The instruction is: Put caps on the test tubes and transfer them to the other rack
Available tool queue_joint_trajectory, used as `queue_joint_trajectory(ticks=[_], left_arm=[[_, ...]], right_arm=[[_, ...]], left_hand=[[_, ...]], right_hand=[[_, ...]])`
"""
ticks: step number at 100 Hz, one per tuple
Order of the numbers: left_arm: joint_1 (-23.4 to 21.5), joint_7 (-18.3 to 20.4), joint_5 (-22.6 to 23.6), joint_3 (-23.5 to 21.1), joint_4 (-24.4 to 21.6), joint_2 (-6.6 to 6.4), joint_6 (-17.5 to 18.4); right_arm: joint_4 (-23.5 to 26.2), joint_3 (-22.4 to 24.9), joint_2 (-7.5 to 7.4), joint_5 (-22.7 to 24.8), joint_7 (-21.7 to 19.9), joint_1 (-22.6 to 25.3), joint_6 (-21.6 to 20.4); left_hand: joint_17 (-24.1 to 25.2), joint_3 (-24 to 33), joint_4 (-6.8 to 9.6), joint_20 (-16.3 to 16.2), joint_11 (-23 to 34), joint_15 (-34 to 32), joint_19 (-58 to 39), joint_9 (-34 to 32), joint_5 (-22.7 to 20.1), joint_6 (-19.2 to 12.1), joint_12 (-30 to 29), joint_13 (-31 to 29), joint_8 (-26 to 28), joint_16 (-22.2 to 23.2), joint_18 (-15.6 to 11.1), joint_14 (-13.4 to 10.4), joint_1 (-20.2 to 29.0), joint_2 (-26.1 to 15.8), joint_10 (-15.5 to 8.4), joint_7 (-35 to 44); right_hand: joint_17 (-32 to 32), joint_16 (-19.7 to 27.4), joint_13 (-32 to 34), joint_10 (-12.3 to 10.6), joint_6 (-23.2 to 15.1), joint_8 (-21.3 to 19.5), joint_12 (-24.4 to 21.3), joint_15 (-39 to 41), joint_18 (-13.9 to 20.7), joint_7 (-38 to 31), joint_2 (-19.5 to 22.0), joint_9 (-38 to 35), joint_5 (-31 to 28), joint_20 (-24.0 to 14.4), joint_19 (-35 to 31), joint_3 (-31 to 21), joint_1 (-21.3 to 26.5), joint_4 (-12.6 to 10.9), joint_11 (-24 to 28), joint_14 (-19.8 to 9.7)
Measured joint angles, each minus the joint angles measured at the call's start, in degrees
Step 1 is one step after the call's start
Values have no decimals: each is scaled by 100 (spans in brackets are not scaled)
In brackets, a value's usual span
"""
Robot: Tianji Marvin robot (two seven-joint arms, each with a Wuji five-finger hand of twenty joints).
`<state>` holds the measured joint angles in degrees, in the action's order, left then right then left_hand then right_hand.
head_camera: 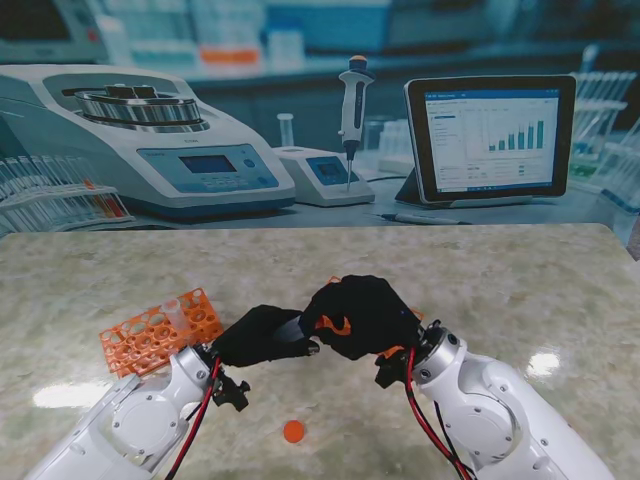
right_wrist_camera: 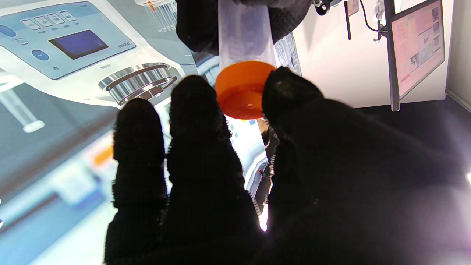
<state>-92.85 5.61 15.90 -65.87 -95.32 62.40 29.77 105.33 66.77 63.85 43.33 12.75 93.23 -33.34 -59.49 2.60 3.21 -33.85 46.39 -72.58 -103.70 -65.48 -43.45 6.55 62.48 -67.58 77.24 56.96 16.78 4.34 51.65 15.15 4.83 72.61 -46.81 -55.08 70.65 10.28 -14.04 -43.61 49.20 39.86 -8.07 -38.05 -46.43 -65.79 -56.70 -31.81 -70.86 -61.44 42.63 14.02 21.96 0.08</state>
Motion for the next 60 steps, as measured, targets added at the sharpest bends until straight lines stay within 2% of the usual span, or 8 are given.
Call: queue_joint_trajectory(ticks=[20, 60], left_arm=[[-14, -3, 9, -3, -4, -3, 24], [-36, -6, 28, -4, -1, -10, 25]], right_arm=[[-66, -43, 0, -307, -115, -27, -105], [-123, -52, 1, -220, -112, -38, -198]], left_hand=[[0, -1, 0, 0, 0, 6, 0, 0, 0, -28, 0, 8, 46, 0, 2, 16, 0, 0, -4, 54], [0, -2, 0, 1, 0, 7, 0, 0, 0, -35, 0, 8, 48, 0, 4, 20, 0, 3, -6, 58]], right_hand=[[0, 0, 3, 96, 44, 7, 12, 0, 13, 1, 104, 0, 0, -68, 61, 0, 12, 1, 0, 47], [162, 18, -45, 151, 52, 23, 12, 0, 19, 40, 256, 45, 9, -213, 223, 30, 12, 1, 0, 73]])
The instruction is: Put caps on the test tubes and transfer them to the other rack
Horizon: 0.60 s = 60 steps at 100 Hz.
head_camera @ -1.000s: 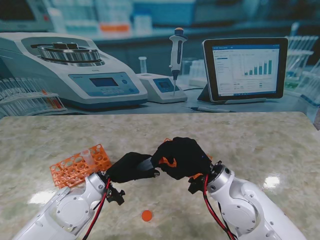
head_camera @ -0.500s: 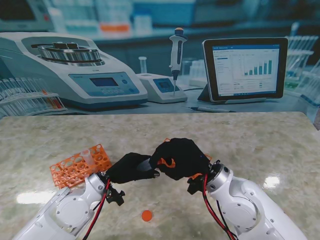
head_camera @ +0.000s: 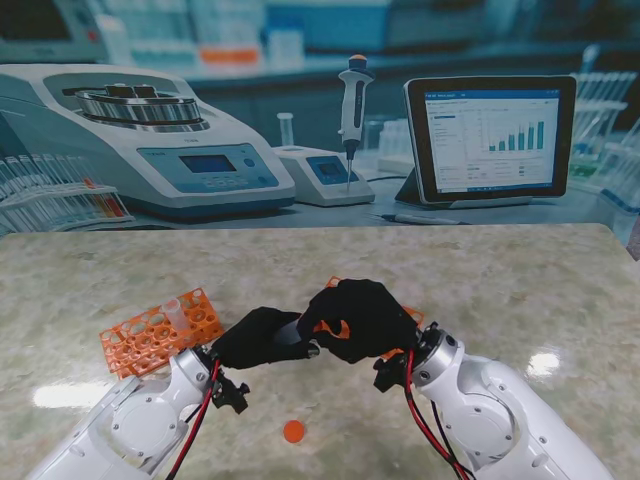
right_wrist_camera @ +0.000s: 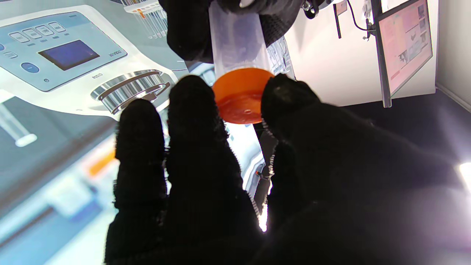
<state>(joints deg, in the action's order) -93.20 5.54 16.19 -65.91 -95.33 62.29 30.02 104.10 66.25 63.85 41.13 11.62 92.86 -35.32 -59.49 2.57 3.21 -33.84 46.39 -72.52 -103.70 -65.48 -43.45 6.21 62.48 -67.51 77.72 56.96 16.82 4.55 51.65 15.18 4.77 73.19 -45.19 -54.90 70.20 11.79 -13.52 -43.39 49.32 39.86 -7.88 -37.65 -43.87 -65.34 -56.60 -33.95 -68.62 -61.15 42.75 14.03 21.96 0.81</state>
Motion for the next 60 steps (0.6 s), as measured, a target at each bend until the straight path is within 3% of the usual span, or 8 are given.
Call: queue_joint_trajectory(ticks=[6, 24, 38, 60], left_arm=[[0, 0, 1, 1, 0, 0, -1], [3, -4, 0, 2, -11, 1, -3], [6, -8, -2, 2, -27, 3, -6], [7, -8, -4, 1, -49, 7, -5]], right_arm=[[-7, 6, 0, 42, 24, 2, -21], [-18, 29, 5, 209, 186, 34, -68], [-23, 61, 9, 221, 216, 55, -82], [-28, 88, 14, 223, 234, 70, -93]], left_hand=[[0, 0, 0, 0, 0, 0, 0, 0, 0, 0, 0, 0, 1, 0, 0, 0, 0, 0, -1, 0], [0, -9, 0, 0, 0, 0, 0, 0, 0, -5, 0, 0, 3, 0, 1, 0, 0, 0, -6, 0], [0, -9, 0, 1, 0, 0, 0, 0, 0, -7, 0, 0, 5, 0, 2, 1, 0, 0, -10, 1], [0, -19, 0, 1, 0, 0, 0, 0, 0, -13, 0, 1, 7, 0, 3, 1, 0, 0, -17, 1]], right_hand=[[58, 6, -50, 0, 1, 21, -37, -12, 0, 43, 12, 33, 8, -10, 61, 15, 6, 0, 0, 14], [423, 156, -204, -15, 19, 907, -177, -369, -4, -427, 168, 141, 479, -149, 247, 177, 20, 0, -6, 47], [693, 313, -413, -187, -81, 1506, -268, -498, -135, -896, 369, 271, 873, -153, 259, 425, 0, -6, -59, 56], [1049, 662, -697, -391, -139, 1610, -445, -649, -141, -992, 695, 405, 1154, -153, 267, 805, -252, -170, -152, 57]])
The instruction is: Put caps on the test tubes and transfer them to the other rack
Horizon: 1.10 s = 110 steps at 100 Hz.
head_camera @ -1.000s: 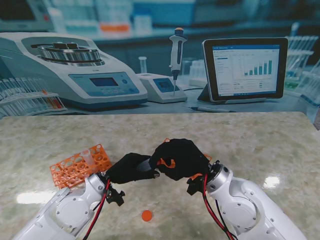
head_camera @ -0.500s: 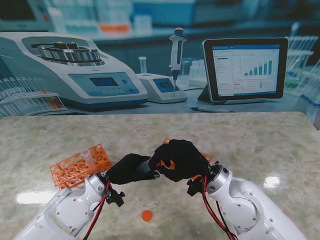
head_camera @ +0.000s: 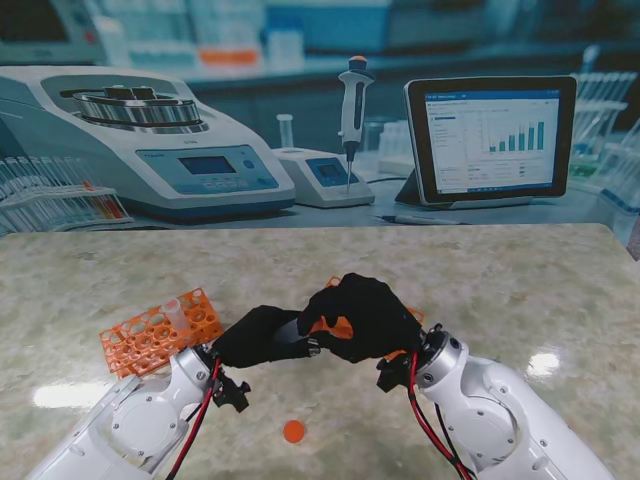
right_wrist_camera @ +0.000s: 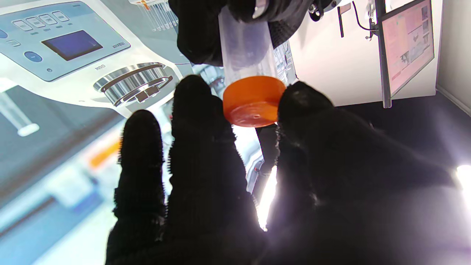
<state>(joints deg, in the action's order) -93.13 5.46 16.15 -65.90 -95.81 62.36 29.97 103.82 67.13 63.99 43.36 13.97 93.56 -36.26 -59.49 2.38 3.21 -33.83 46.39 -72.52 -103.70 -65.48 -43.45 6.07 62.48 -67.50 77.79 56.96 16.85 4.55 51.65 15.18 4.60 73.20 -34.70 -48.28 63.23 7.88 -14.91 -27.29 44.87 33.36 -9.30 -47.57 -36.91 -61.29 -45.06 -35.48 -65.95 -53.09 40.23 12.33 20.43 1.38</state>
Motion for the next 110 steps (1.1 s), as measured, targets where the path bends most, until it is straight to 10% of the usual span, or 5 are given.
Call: queue_joint_trajectory(ticks=[41, 110], left_arm=[[9, 3, -10, 14, -22, 6, -15], [9, 13, -17, 11, -33, 9, -27]], right_arm=[[9, 61, 13, 76, 98, 37, -12], [167, 231, 19, 593, 423, 186, 99]], left_hand=[[0, -2, 0, 0, 0, 0, 0, 0, 0, -1, 0, 0, 0, 0, 4, 1, 0, 0, -4, 0], [0, -2, 0, 1, 0, 0, 1, 0, 0, -1, 0, 0, 0, 0, 7, 1, 0, 0, -6, 0]], right_hand=[[451, 352, -485, -376, 94, 274, -823, -424, -177, 47, 352, 177, 294, -69, 117, 659, -456, -71, -64, 72], [1312, 1212, -1203, -615, 691, -35, -1681, -1242, -499, 2171, 946, 839, 583, 6, 757, 1152, -1107, -706, -703, 416]])
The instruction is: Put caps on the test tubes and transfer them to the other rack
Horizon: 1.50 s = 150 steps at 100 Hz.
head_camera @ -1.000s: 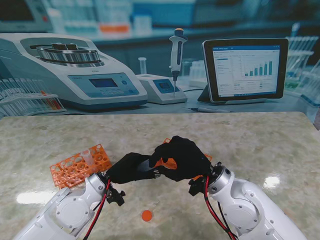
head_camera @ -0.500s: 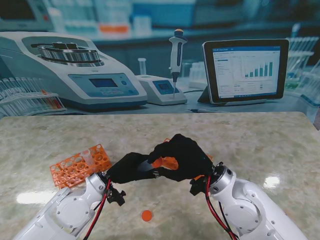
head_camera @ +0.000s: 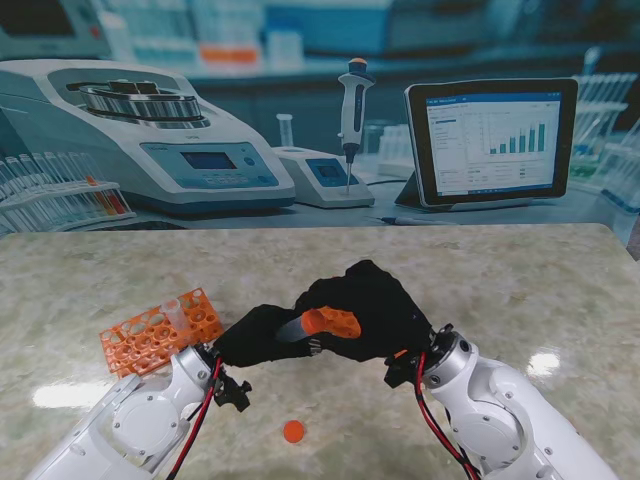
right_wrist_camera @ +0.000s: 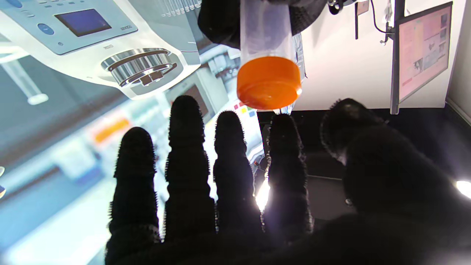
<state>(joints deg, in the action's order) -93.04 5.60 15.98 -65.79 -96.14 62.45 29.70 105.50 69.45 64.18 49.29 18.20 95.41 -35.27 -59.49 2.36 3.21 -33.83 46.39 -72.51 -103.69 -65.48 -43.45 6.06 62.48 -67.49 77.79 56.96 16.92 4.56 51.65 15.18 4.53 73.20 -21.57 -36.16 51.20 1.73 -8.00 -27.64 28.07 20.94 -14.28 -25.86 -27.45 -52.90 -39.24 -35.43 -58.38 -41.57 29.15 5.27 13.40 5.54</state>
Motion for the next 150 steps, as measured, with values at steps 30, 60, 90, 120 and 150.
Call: queue_joint_trajectory(ticks=[30, 60, 90, 120, 150], left_arm=[[-9, -9, 16, -13, -3, 1, 6], [-12, -10, 18, -15, -4, 1, 14], [-9, -5, 15, -12, -5, 1, 16], [-10, -5, 14, -13, -5, 1, 18], [-8, -4, 13, -7, -4, 0, 18]], right_arm=[[40, 95, -20, 465, 305, 77, 231], [35, 85, -47, 530, 423, 84, 397], [-10, -16, -47, 467, 388, 3, 500], [-34, -94, -47, 457, 357, -39, 524], [-71, -161, -45, 431, 350, -98, 589]], left_hand=[[0, 0, 0, 0, 0, 0, 0, 0, 0, 0, 0, 0, 0, 0, 0, 0, 0, 0, 0, 0], [0, -1, 0, 1, 0, 0, 0, 0, 0, 0, 0, 0, 0, 0, 0, 0, 0, 0, 0, 0], [0, -1, 0, 2, 0, 0, 0, 0, 0, 0, 0, 0, 0, 0, 1, 0, 0, 0, 0, 0], [1, -1, 0, 2, 0, 0, 0, 0, 0, 0, 0, 0, 0, 0, 2, 0, 0, 0, -1, 0], [1, -1, 0, 3, 0, 0, 1, 0, 0, 0, 0, 0, 0, 0, 2, 0, 0, 0, -1, 0]], right_hand=[[44, 6, 0, -2, 157, -234, -10, 0, -5, -2, -583, 48, -66, 6, 4, 100, -135, -1, 75, -41], [-141, -13, 18, -2, 158, -604, 215, 0, -6, -108, -917, -160, -253, 8, 4, 87, -202, -1, 369, -105], [-237, -79, 201, -2, 158, -790, 292, 31, -6, -156, -981, -325, -405, 8, 4, 88, -256, -1, 445, -132], [-395, -166, 340, -2, 158, -995, 503, 42, -2, -248, -987, -519, -472, 8, -44, 88, -256, 28, 607, -181], [-607, -290, 567, -4, 141, -1122, 624, 42, 34, -427, -1014, -746, -651, 26, -115, 4, 184, 392, 743, -221]])
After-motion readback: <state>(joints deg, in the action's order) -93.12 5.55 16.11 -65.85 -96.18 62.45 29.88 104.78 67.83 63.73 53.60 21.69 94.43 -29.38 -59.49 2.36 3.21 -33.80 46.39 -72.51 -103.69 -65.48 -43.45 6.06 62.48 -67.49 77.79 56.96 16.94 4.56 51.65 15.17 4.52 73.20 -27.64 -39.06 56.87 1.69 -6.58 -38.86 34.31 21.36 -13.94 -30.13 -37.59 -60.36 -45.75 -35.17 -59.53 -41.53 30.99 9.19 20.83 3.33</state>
